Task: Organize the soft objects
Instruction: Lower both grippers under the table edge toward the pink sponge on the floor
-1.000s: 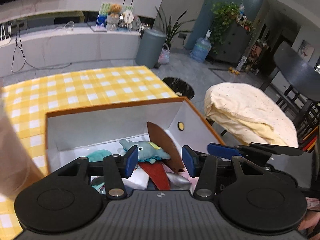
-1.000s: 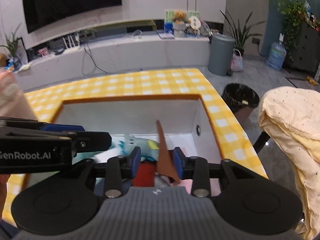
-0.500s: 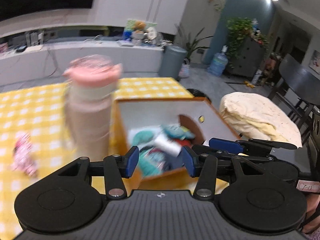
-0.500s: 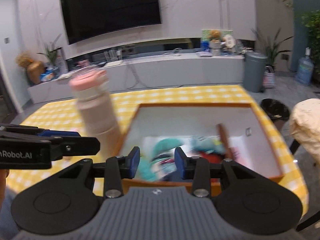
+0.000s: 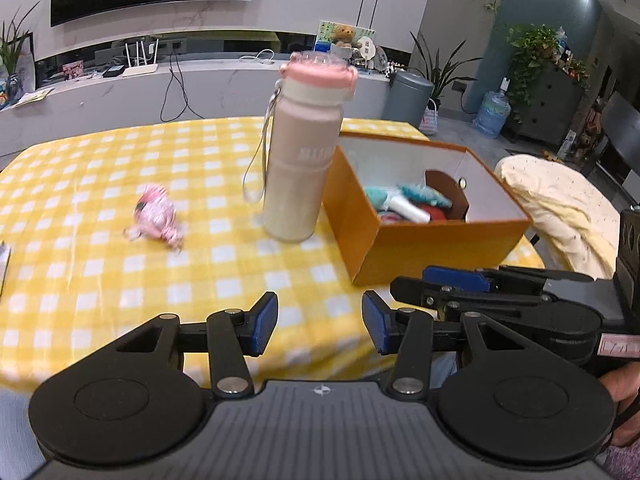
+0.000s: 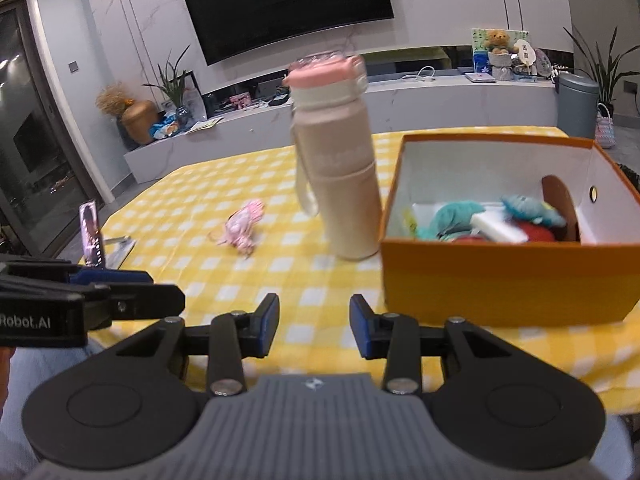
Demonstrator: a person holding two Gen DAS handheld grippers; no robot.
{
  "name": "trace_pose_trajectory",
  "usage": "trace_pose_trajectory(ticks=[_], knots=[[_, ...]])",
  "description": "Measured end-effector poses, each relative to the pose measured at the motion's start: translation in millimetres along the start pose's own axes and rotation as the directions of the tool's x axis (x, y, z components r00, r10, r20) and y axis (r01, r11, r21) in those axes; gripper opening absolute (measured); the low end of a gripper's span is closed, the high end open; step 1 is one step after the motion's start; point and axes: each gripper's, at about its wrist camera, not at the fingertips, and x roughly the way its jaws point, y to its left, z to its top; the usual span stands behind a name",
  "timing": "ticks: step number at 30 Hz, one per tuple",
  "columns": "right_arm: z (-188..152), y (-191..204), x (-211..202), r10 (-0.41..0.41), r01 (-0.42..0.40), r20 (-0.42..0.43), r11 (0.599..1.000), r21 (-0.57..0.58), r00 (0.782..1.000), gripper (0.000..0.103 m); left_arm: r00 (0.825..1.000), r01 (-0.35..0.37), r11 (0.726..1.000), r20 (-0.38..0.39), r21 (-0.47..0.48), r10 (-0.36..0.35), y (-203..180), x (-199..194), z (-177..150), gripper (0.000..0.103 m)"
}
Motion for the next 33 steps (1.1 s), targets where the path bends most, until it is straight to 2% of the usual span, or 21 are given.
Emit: trace_pose_trajectory(ticks=[4,8,16,22,26,33], knots=[[-16.3,8.9,-6.0,-0.034,0.034,-0.011,0.999,0.001,0.999,0.046,1.0,-0.006,1.0,-0.02,0.005,0.007,6.2,-6.2,-23.8,0.055],[-30.3,14.9,-7.9,-0.071,0.071,-0.036,0.997,0.002,0.997,0.048,0.998,-0.011,1.0,-0.063,-0.004,0.011,13.7,-2.8,-48.7,0.053],[-54.7,34.2,14.7,-0.131,0.132,-0.133,0.991,-0.005,0.982,0.049,0.991,-0.016,0.998,-0.132,-0.062,0.008,47.1,1.4,-83.7,0.052],[-74.9,52.6,43.0,-0.163,0.152,-0.201,0.986,-0.072,0.966,0.049,0.969,-0.038,0.992,-0.246,-0.119,0.008,84.1,13.9,-112.3,0.052],[-86.1,53.4,74.8,-0.171,0.147,-0.307,0.984,-0.102,0.936,0.049,0.943,-0.079,0.98,-0.333,-0.184,0.013,107.9,37.7,-127.9,0.051],[-91.4,44.8,137.6,-0.172,0.13,-0.485,0.984,-0.119,0.857,0.05,0.899,-0.068,0.976,-0.437,-0.205,-0.029,126.6,86.9,-122.0,0.051]])
